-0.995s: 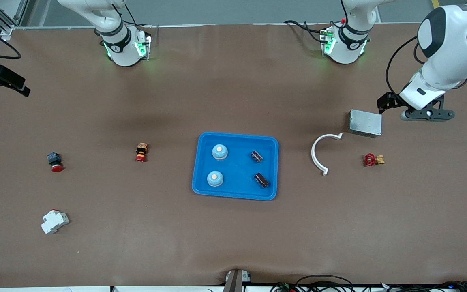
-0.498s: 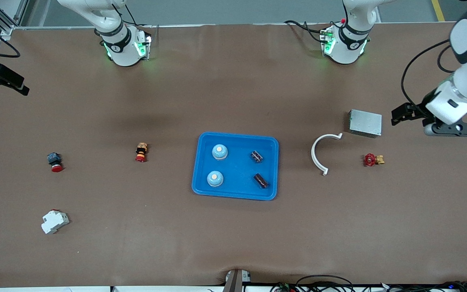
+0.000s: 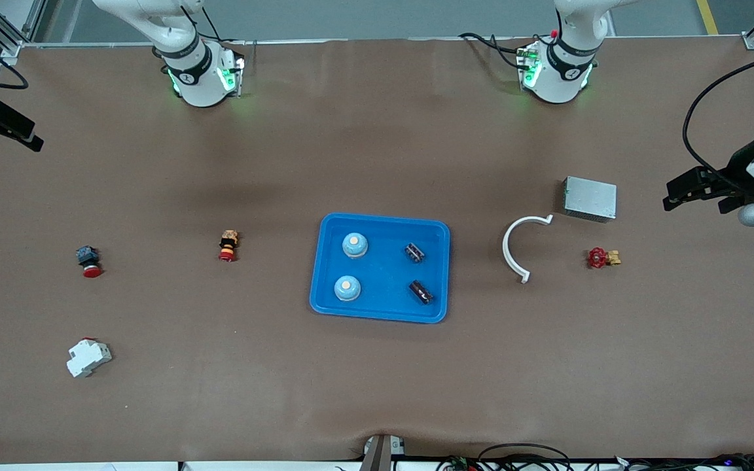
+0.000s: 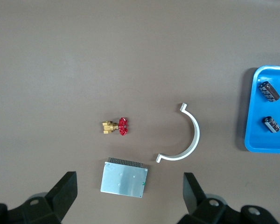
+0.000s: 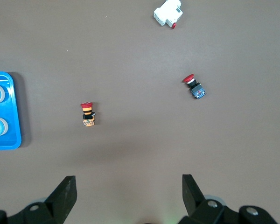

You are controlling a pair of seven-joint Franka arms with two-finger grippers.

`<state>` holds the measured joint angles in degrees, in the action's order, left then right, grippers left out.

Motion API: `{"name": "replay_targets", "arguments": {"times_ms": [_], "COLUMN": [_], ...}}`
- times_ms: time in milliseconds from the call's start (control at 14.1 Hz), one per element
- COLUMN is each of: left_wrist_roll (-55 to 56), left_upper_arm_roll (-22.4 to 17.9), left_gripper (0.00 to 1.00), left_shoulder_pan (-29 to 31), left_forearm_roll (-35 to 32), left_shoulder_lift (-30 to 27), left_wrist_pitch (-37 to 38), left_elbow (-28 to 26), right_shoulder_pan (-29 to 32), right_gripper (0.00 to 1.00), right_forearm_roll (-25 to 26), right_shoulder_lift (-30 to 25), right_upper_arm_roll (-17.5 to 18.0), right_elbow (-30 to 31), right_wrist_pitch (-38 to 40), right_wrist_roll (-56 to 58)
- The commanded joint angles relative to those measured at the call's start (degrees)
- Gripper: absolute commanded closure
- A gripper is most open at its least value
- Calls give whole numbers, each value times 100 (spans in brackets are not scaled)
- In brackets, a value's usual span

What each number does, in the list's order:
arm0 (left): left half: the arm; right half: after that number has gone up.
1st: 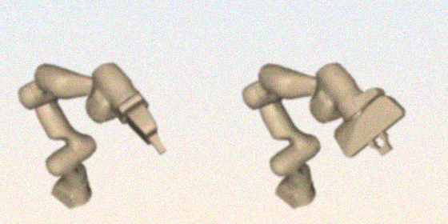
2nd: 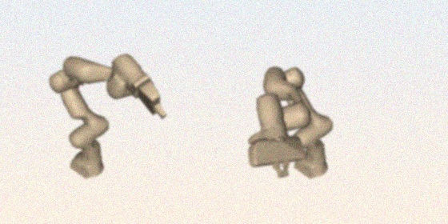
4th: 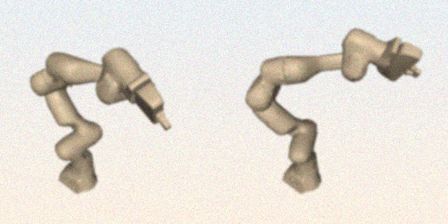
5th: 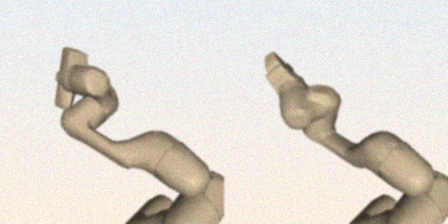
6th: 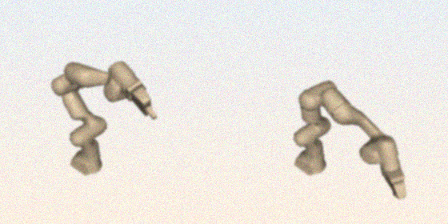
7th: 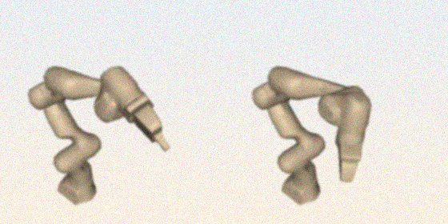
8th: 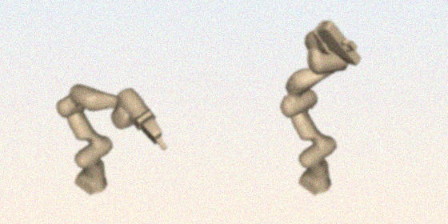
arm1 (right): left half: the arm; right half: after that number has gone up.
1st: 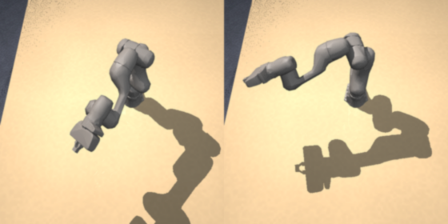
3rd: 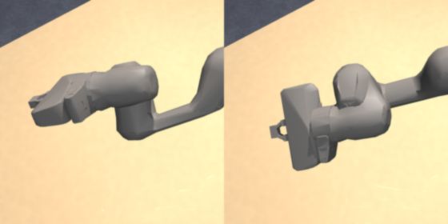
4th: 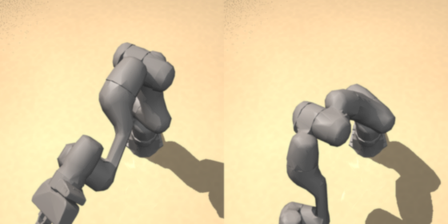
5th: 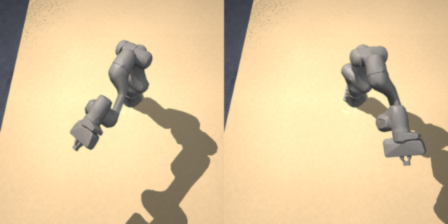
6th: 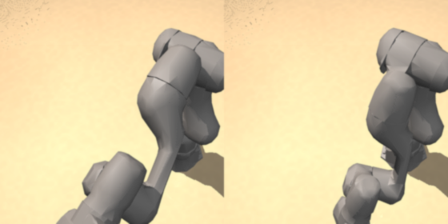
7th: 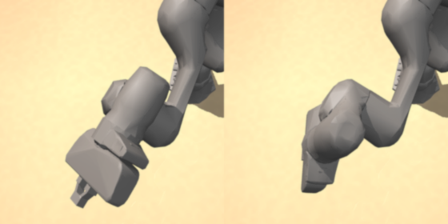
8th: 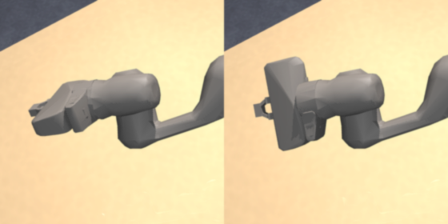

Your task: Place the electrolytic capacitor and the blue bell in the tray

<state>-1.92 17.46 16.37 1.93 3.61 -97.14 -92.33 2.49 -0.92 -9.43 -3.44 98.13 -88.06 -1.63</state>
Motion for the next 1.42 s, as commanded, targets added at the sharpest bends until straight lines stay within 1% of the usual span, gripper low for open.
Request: {"name": "replay_targets", "arguments": {"times_ms": [0,355,569,782,1066,1137,1350], "left_wrist_roll": [43,51,34,34,43,43,51], "left_upper_arm_roll": [12,30,3,-23,-260,-495,-1663], "left_gripper": [0,0,0,0,0,0,0], "left_shoulder_pan": [6,-29,59,50,-151,-361,-1493], "left_forearm_roll": [18,18,87,18,35,35,70], "left_shoulder_lift": [87,87,96,96,105,96,70], "left_wrist_pitch": [134,134,134,134,143,143,204], "left_elbow": [171,171,180,286,294,303,312], "right_shoulder_pan": [32,-29,-47,-47,-47,-47,-47], "right_gripper": [0,0,0,0,0,0,0], "right_forearm_roll": [-40,-145,-145,-145,-154,-154,-154], "right_shoulder_lift": [-94,-85,-85,-85,-94,-94,-103], "right_upper_arm_roll": [10,10,10,10,10,10,10], "right_elbow": [48,48,57,57,92,92,110], "right_wrist_pitch": [0,-26,-44,-44,-53,-53,-53], "right_wrist_roll": [-66,-74,-74,-74,-74,-74,-74]}}
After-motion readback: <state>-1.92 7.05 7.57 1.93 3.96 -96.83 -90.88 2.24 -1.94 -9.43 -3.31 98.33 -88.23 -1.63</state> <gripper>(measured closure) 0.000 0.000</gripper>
